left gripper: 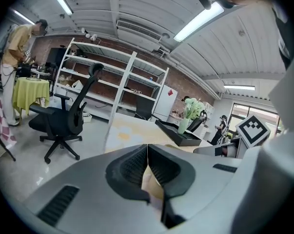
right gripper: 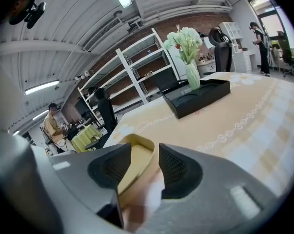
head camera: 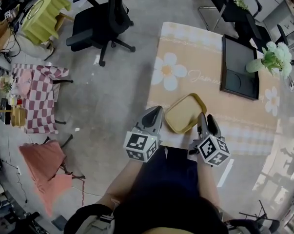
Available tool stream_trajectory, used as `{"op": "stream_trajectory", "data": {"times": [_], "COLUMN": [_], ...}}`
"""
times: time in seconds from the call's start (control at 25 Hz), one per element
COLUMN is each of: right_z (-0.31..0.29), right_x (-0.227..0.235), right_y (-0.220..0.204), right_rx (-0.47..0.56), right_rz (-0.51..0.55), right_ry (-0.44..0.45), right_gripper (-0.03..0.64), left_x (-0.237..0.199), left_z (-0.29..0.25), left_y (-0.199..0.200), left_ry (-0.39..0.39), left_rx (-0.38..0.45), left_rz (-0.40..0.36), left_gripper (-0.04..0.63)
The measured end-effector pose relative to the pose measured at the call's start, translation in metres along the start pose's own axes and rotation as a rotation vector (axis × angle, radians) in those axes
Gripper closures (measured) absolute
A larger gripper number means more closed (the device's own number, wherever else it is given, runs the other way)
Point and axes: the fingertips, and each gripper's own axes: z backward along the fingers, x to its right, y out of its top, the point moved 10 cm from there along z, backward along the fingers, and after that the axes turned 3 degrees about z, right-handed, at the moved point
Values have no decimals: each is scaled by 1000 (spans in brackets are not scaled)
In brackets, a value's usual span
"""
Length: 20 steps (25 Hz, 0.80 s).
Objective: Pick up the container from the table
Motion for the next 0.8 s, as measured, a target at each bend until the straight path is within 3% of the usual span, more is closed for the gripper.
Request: {"op": "stream_trajectory", "data": {"times": [0.2,0.72,0.8], "right_z": [-10,-25,-25], "right_x": [1,4,4], "right_y": [-8,-19,-19], "right_rx": [-40,-120,-124], "right_rz": [-87,-133,-134], "right_ry": [-5,-17,-20], "right_gripper": [442,444,468], "left_x": [-5,-10,-11], "left_z": [-3,-10,-10], "left_y": [-3,-8,-8], "left_ry": [-3,-5,-2], "left_rx": [-18,-40,-37], "left_rz": [6,33,33], "left_gripper": [586,586,586]}}
